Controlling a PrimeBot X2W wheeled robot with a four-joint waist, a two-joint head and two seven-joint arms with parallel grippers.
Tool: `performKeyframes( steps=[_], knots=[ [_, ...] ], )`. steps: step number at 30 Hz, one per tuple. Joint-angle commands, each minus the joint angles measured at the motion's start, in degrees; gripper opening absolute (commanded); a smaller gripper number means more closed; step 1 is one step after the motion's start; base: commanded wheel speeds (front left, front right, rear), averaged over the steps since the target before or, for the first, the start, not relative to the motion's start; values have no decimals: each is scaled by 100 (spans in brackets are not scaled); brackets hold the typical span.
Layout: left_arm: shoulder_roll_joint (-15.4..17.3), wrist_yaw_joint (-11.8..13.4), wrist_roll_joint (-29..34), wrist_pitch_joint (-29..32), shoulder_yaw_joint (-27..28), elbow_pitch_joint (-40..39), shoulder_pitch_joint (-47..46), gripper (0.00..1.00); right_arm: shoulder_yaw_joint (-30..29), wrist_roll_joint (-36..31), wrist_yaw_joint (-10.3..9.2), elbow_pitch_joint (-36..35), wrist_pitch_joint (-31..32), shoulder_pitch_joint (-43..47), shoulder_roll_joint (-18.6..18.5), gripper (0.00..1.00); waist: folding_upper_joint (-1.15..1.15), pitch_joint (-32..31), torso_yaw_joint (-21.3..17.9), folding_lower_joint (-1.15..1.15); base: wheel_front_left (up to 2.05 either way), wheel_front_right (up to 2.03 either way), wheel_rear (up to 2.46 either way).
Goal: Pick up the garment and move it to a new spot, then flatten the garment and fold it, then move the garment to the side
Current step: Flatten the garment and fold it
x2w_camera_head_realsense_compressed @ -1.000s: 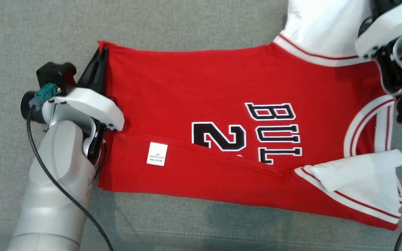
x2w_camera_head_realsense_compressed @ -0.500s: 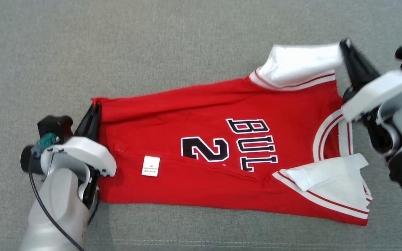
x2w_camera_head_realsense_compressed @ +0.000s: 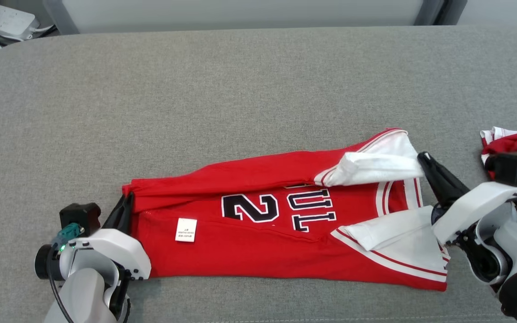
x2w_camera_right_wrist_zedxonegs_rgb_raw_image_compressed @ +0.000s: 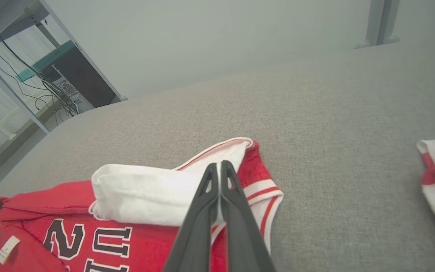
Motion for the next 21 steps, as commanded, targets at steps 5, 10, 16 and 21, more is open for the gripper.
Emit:
performKeyframes(
  steps=[5,10,16,21],
  knots=[
    [245,-40,-46,-35,168,-70,145,0,49,183,18,-272,-76,476,-178,0,0,-133,-59,0,0,0,0],
    [314,-40,-64,-35,197,-84,310,0,62,257,18,-428,-77,829,-166,0,0,-244,-96,0,0,0,0],
    [326,-40,-69,-35,261,-126,490,0,25,331,18,-511,-77,1112,-155,0,0,-319,-105,0,0,0,0],
    [290,-40,-54,-35,272,-115,552,0,-11,358,18,-572,-77,1253,-161,0,0,-357,-110,0,0,0,0]
  ],
)
